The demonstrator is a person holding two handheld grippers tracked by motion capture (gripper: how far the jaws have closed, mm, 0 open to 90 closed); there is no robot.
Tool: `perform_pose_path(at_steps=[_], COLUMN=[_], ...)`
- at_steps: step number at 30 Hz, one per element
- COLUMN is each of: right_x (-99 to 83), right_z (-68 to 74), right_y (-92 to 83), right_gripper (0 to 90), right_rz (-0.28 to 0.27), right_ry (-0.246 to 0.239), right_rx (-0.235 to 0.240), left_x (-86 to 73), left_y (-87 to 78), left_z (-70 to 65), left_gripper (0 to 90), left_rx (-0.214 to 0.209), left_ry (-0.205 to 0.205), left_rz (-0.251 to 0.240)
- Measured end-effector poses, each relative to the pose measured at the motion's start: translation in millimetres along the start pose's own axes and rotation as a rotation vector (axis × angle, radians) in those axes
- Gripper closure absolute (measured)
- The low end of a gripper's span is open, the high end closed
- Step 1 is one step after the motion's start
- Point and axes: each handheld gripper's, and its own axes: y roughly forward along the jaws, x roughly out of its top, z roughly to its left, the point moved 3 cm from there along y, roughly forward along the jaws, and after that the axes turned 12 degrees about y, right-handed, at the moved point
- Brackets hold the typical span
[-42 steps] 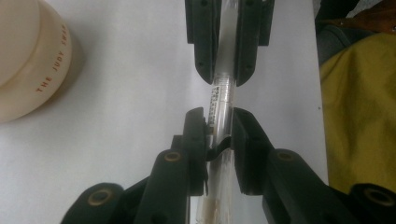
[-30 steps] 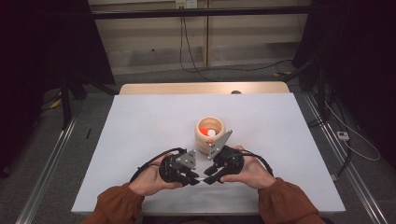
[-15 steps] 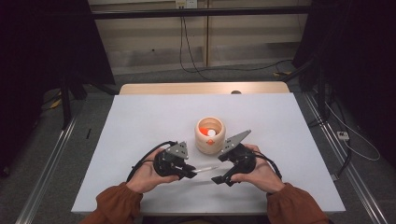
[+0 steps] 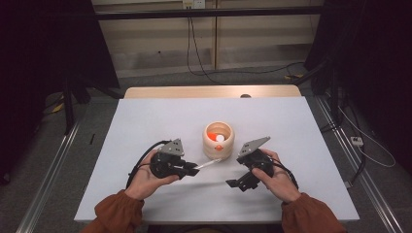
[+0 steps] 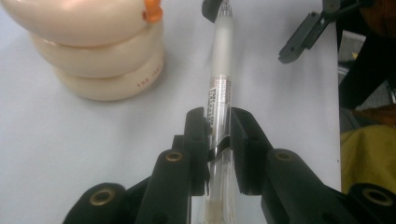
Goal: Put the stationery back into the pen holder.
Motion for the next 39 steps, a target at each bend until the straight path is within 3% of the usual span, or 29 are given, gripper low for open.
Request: perform_pose_path(at_steps=[1,4,7,16,21,29,39], right_x=[-0.5,-2.7,-7.1,-26.6,-33.5,-45.7,-59.5], right_z=[-0.8,-3.5,-7.0,-13.1,-18.2,-20.4,-23.4], right_y=[-0.7,-4.0,-8.0,-18.1,-25.0,-31.0,-36.1], right_gripper=[8.1,8.1,7.9,7.8,6.3,6.8,6.9], right_rz=[-0.008,-0.044,-0.091,-0.141,-0.185,-0.219,-0.249], right_ry=[0.01,0.027,0.057,0.107,0.146,0.173,0.203], right_rx=[-0.014,-0.064,-0.111,-0.136,-0.186,-0.212,-0.232], left_x=[0.3,0.6,0.6,2.7,4.6,8.6,15.4], left_y=[-1.5,-7.7,-12.4,-18.5,-22.9,-26.2,-23.9], left_z=[-0.2,0.8,1.2,4.5,6.7,9.7,26.6], left_gripper=[77.6,77.6,77.6,77.5,77.6,77.5,77.5], left_rx=[0.009,0.039,0.065,0.117,0.159,0.203,0.264], left_ry=[-0.02,-0.026,-0.023,-0.051,-0.069,-0.079,-0.104], left_rz=[-0.03,-0.074,-0.09,-0.179,-0.23,-0.32,-0.418])
